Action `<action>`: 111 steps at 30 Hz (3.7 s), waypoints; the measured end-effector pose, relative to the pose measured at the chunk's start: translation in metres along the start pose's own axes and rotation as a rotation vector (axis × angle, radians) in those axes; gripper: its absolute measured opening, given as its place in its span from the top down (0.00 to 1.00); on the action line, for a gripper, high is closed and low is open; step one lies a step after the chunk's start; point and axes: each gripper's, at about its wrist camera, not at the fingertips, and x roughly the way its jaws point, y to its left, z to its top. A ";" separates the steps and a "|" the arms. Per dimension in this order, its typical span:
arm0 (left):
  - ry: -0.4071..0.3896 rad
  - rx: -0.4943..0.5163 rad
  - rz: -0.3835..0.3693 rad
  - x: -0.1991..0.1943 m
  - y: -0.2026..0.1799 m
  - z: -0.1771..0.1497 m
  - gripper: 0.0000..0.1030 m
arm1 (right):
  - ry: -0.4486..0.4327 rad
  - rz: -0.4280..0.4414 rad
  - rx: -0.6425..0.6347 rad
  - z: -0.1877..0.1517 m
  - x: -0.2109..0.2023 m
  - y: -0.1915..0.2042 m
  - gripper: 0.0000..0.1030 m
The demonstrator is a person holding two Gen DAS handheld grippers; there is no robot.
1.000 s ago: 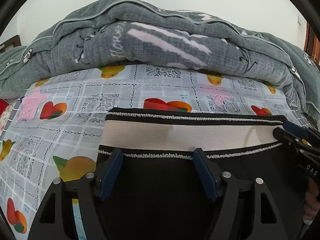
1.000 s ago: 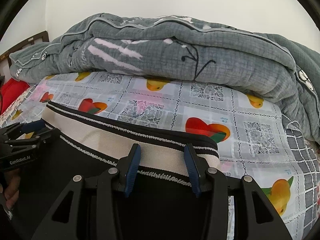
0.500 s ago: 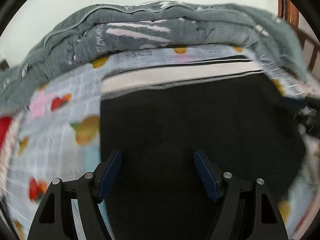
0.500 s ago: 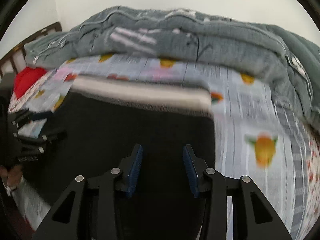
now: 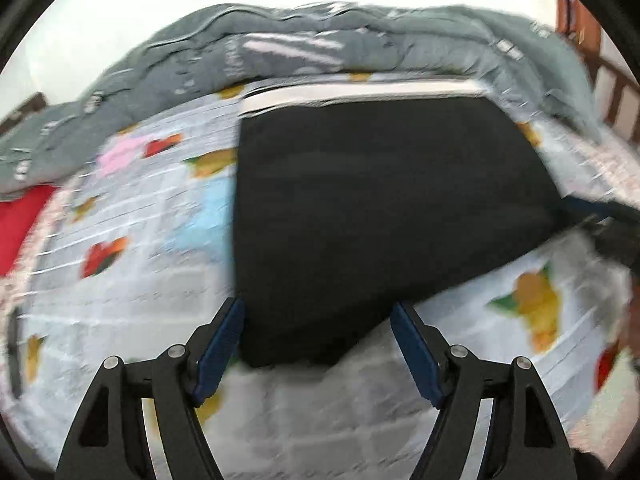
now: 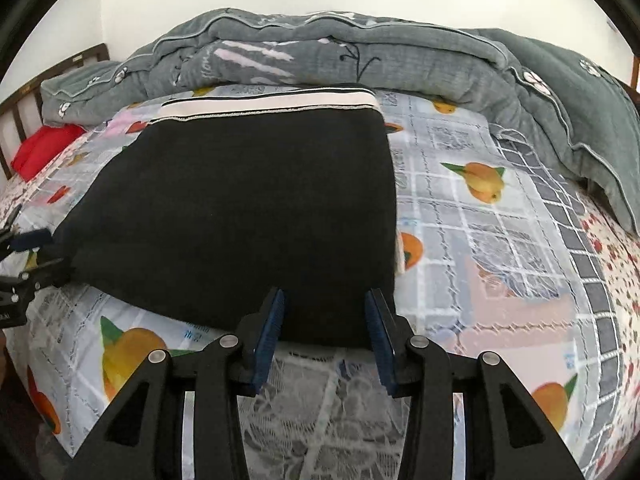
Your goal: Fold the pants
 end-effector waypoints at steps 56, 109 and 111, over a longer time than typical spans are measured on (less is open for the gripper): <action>-0.120 -0.096 -0.064 0.017 -0.032 0.020 0.48 | -0.012 0.084 0.119 0.004 0.018 -0.024 0.51; -0.286 -0.202 0.032 -0.217 -0.062 -0.023 0.22 | -0.211 -0.094 0.113 -0.049 -0.232 -0.010 0.07; -0.292 -0.205 0.021 -0.218 -0.060 -0.023 0.22 | -0.215 -0.105 0.119 -0.048 -0.232 -0.010 0.07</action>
